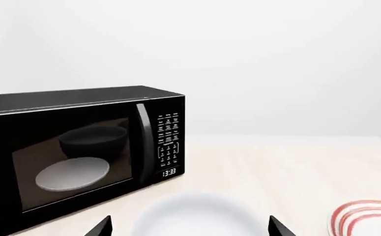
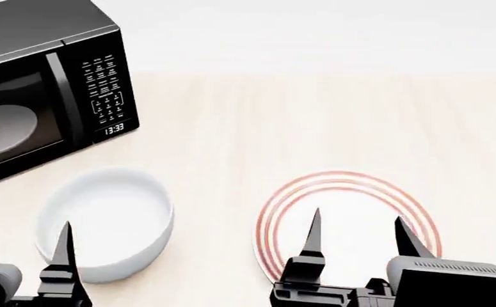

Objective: Put the white bowl to the right of the plate.

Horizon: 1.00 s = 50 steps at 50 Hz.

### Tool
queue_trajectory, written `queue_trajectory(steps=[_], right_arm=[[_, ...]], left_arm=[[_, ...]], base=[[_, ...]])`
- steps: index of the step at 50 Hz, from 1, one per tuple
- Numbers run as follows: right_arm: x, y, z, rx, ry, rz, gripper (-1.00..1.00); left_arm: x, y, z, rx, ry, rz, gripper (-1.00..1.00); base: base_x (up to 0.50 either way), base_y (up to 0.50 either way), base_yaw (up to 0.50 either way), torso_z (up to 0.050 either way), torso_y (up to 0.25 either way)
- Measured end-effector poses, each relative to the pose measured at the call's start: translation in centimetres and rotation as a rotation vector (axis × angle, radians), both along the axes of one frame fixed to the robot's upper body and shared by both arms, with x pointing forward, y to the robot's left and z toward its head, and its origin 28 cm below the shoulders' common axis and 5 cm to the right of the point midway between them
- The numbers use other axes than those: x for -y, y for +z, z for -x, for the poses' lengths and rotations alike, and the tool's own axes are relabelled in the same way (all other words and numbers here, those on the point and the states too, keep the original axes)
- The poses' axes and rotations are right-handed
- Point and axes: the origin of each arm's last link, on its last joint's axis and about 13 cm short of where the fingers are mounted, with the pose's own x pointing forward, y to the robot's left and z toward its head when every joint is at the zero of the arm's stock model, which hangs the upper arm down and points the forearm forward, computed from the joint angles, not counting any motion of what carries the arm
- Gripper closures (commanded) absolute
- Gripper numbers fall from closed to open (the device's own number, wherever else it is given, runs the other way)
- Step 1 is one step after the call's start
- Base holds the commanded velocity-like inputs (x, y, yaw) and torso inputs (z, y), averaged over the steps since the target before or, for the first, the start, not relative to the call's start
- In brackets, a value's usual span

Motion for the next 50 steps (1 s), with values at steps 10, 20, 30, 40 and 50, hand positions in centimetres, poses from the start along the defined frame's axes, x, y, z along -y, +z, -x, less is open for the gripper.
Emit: queue_trajectory(steps=[10, 20, 30, 40, 50], right_arm=[[-0.1, 0.0, 0.0, -0.008, 0.006, -0.005, -1.0], [0.0, 0.0, -0.1, 0.008, 0.01, 0.002, -1.0], [-0.2, 0.3, -0.6, -0.105, -0.049, -0.015, -1.0], [-0.7, 2.6, -1.0, -0.171, -0.003, 0.049, -1.0], [-1.3, 5.1, -2.8, -0.256, 0.105, 0.028, -1.0]], left_arm=[[0.0, 0.1, 0.0, 0.003, 0.004, 0.002, -1.0], [-0.1, 0.1, 0.0, 0.005, 0.006, 0.005, -1.0], [-0.3, 0.0, -0.1, 0.002, 0.015, 0.009, -1.0], [-1.7, -0.6, 0.0, -0.024, 0.089, 0.019, -1.0], [-3.6, -1.1, 0.7, -0.033, 0.194, 0.012, -1.0]], base=[[0.5, -0.2, 0.0, 0.0, 0.002], [0.5, -0.03, 0.0, 0.0, 0.0], [0.1, 0.02, 0.0, 0.0, 0.0], [0.0, 0.0, 0.0, 0.0, 0.0], [0.0, 0.0, 0.0, 0.0, 0.0]])
